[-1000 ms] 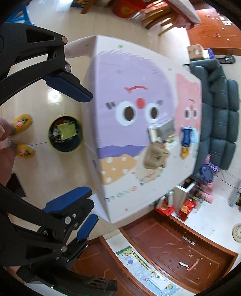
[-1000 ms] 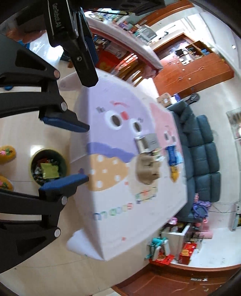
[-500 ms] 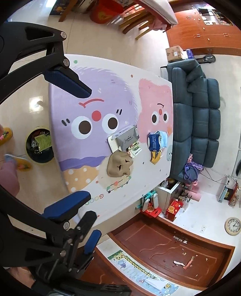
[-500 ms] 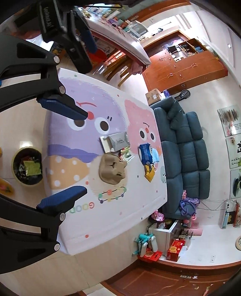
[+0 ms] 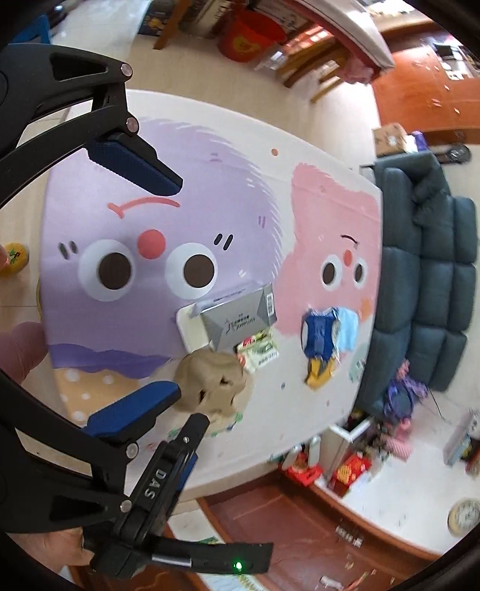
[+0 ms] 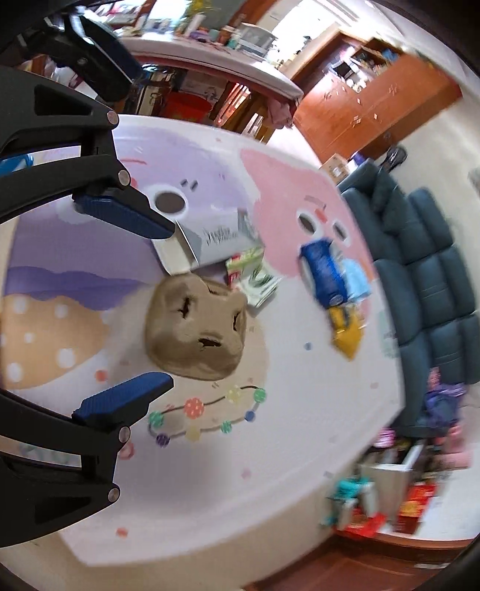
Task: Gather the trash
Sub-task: 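Grasp the silver earplug box with the left gripper while the right grasps the pulp tray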
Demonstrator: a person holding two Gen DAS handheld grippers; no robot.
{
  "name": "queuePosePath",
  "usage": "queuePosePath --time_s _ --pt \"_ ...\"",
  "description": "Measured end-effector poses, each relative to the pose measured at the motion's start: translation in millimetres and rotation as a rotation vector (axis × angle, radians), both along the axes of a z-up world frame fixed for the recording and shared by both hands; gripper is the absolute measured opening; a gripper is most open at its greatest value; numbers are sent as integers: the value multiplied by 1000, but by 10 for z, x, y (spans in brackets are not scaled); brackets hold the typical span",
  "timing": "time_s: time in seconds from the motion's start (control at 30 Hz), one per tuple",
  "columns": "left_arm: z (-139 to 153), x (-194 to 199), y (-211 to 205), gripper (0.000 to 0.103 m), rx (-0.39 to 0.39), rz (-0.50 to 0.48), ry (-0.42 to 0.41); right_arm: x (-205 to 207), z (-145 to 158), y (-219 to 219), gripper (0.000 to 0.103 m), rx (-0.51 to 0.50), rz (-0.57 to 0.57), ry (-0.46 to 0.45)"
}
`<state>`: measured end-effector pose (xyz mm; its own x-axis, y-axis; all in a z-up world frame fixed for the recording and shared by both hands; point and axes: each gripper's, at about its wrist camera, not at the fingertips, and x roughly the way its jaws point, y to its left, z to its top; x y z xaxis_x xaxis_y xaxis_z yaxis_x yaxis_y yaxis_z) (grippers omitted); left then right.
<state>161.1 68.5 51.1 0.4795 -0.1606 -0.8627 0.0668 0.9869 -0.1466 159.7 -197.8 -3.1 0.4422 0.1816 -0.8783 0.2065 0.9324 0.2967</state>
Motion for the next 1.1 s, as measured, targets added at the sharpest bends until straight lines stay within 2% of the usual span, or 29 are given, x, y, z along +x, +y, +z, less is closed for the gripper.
queuePosePath --time_s 0.07,0.2,0.3,0.37,0.43,0.53,0.77,0.97,1.1 --pt "-143 206 -77 99 6 27 33 248 -211 -68 76 34 4 44" --pt "-324 513 -241 99 30 74 71 642 -558 -104 76 23 53 118" --pt "-420 717 -343 99 38 103 96 799 -715 -130 76 44 105 149" --pt "-494 849 -429 99 49 116 114 851 -728 -143 76 36 142 140" --pt "-567 949 -506 99 53 125 134 901 -719 -166 69 30 189 133" --pt "-723 1112 -629 99 43 130 176 974 -661 -248 64 -14 245 110" --pt "-1134 1352 -783 99 47 176 274 1220 -671 -718 64 -8 243 106" --pt "-1376 1471 -787 99 87 234 322 1288 -673 -836 64 13 268 116" --pt "-1458 1494 -759 86 90 249 356 1271 -683 -820 68 17 288 131"
